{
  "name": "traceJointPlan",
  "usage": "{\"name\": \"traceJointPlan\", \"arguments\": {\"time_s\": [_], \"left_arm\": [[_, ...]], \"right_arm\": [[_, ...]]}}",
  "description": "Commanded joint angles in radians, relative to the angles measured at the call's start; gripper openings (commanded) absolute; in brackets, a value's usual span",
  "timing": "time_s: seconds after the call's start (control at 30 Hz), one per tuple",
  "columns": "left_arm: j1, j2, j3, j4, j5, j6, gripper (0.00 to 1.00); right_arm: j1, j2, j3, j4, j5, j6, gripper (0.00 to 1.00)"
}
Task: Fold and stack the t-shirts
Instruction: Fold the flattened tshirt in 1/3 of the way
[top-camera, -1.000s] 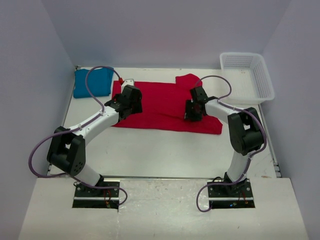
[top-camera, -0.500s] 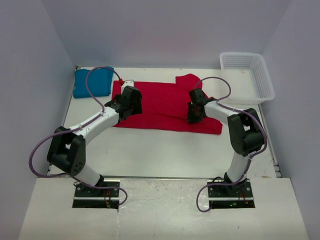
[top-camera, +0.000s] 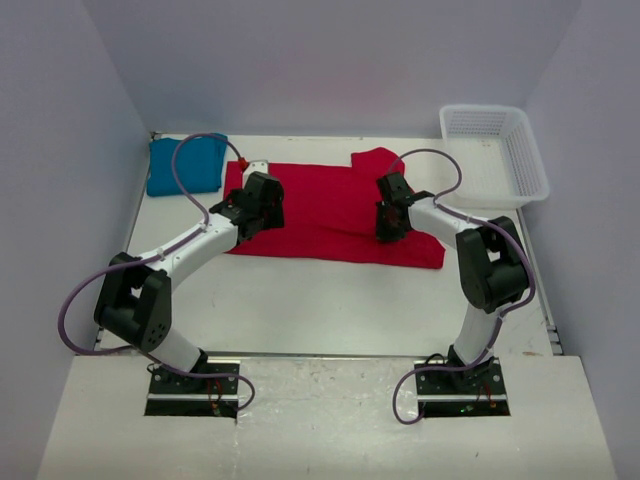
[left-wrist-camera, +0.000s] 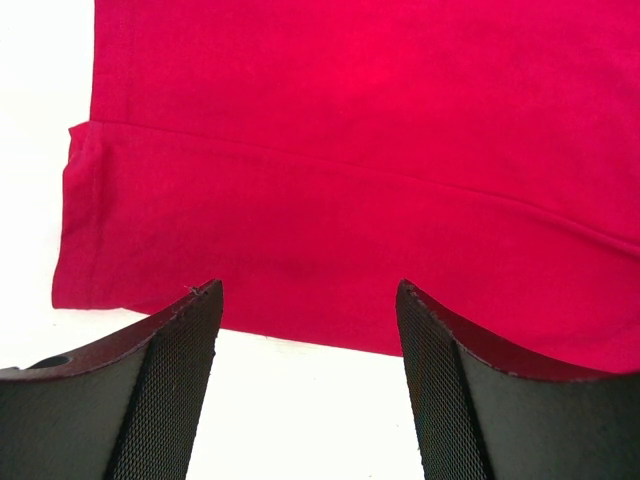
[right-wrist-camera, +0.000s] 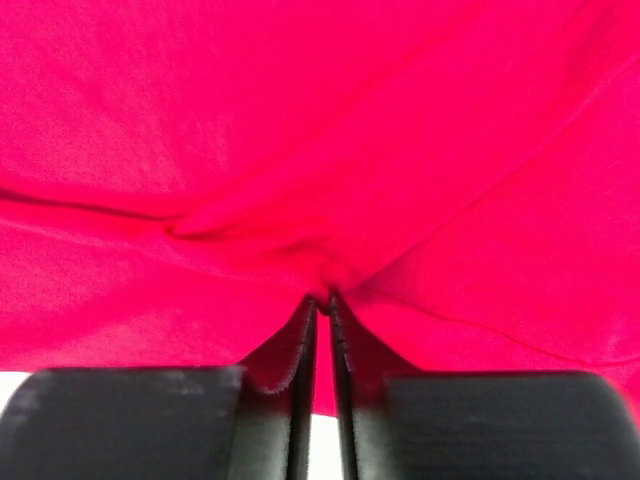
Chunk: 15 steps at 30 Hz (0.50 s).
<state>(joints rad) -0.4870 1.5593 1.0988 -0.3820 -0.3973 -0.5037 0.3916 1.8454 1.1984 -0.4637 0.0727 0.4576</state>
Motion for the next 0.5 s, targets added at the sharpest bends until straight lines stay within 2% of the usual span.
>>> {"name": "traceJointPlan", "arguments": {"time_s": [0.0,0.07,0.37,0.47], "left_arm": [[-0.001,0.004,-0.001,0.034,-0.003,0.022,0.71],[-0.001,0.004,-0.002,0.035,-0.005,0.025,0.71],[-0.001,0.008,-0.004,0.035,-0.014,0.030,0.72],[-0.001,0.015,-0.004,0.040,-0.012,0.031,0.71]], "right_arm": [[0.004,-0.019,0.069,-0.024,0.041,-0.014,0.07],[0.003,-0.011,0.084,-0.027,0.035,-0.016,0.00],[0.004,0.015,0.116,-0.026,0.041,-0.033,0.00],[0.003,0.058,0.183,-0.047,0.038,-0.060,0.00]]}}
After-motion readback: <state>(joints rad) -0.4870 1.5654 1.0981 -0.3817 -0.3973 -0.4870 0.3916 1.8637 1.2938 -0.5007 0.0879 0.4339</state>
